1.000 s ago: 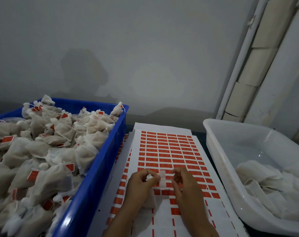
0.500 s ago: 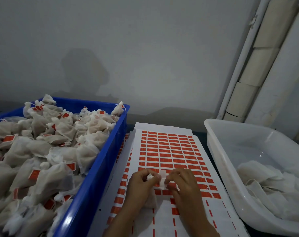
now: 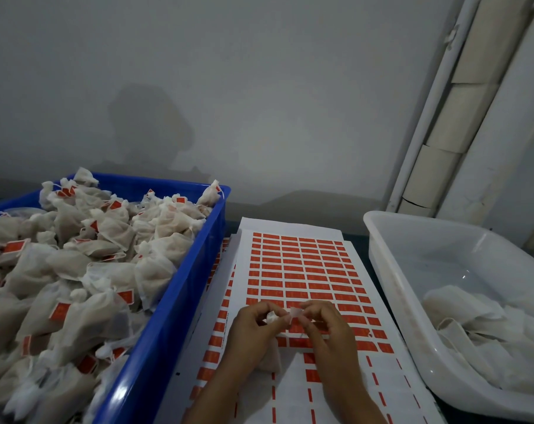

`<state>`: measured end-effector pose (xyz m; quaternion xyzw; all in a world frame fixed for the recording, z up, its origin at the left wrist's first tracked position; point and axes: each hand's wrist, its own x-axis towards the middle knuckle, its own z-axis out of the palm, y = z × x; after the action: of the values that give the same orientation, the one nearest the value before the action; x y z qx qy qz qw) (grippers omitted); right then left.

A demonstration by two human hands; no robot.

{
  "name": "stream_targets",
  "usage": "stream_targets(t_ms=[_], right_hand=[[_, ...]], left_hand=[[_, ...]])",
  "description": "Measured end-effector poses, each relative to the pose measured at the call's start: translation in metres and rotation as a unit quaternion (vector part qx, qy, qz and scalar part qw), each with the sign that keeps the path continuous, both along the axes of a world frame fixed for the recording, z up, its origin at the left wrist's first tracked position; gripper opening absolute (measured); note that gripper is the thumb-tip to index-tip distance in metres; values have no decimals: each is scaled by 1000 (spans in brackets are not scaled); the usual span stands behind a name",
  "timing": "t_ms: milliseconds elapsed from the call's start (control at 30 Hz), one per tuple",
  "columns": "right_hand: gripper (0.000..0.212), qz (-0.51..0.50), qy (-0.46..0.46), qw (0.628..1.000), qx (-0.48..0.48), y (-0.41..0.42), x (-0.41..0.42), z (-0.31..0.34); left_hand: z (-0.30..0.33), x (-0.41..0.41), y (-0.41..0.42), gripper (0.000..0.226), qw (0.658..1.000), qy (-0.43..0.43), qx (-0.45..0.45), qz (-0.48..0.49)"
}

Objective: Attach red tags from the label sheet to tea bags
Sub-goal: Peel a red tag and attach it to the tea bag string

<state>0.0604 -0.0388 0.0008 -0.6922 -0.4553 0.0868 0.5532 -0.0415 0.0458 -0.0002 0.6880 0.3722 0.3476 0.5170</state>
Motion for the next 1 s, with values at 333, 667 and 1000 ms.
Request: stream_targets(t_ms=[333,667,1000], right_hand=[[6,-5,36,999,-11,-1,1,-6],[8,-19,40,999,-10,0,0,-8],[8,-31,30,999,-10,1,-3,-7]], left_hand=[[6,-2,-4,12,1000,3,-1,-25],[7,-2,-5,9,999,-7,-21,-38],[9,-3,-6,11,997,-15,-24,-72]])
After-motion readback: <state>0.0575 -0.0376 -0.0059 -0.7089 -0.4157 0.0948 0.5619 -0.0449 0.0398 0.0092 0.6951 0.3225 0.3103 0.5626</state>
